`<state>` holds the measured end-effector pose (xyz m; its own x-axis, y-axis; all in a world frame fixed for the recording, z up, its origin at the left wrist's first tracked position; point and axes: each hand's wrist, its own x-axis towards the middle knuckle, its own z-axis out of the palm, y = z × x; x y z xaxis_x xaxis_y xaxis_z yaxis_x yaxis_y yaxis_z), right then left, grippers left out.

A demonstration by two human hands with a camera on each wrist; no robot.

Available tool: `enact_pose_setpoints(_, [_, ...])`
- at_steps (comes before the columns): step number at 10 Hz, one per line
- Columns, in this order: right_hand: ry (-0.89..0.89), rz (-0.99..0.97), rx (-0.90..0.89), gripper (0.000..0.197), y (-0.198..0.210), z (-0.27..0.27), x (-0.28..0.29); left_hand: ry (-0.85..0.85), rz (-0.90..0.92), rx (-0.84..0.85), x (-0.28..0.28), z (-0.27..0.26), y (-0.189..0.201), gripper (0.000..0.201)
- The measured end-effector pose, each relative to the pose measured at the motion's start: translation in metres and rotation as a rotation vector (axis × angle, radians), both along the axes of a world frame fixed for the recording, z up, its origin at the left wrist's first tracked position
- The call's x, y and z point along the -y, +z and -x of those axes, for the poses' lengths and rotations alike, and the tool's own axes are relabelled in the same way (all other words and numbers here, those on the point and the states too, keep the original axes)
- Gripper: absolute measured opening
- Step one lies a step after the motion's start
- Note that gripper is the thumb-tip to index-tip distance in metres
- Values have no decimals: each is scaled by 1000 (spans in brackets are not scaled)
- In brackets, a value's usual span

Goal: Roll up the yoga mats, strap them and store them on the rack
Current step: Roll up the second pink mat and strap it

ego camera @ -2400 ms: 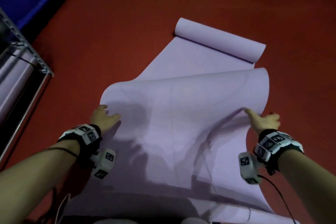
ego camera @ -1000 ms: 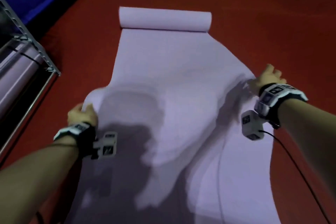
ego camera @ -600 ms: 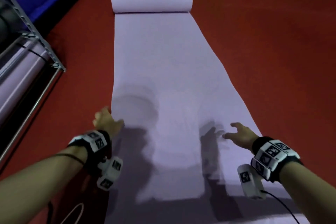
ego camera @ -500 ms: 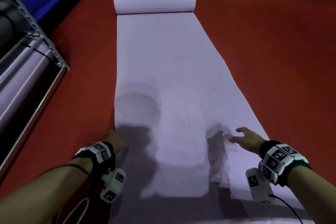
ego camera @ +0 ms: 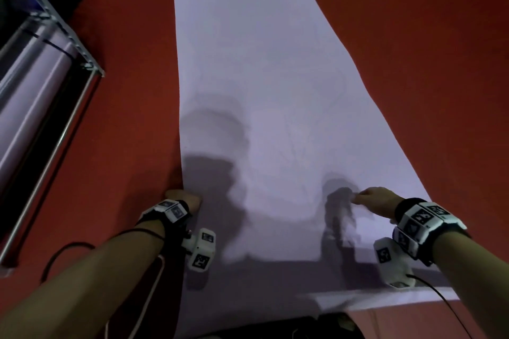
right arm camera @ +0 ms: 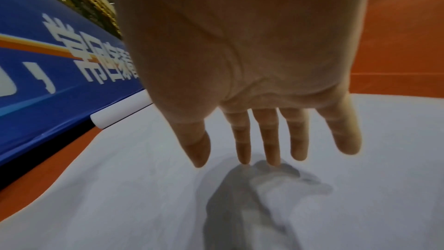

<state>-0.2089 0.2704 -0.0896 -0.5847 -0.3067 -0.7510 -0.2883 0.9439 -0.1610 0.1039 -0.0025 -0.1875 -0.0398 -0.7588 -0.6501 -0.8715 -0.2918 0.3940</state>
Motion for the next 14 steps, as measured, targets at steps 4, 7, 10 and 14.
enact_pose_setpoints(4, [-21, 132, 70, 43, -4, -24, 22, 52, 541, -151, 106, 21, 77, 26])
enact_pose_setpoints(7, [-10, 172, 135, 44, 31, -64, 53, -428, 403, -141, 62, -28, 77, 19])
enact_pose_setpoints(10, [397, 23, 591, 37, 59, -140, 37, -768, 62, -171, -18, -20, 104, 20])
enact_pose_setpoints(14, [391, 239, 301, 21, 27, -145, 33, -1269, -261, -221, -104, 23, 122, 33])
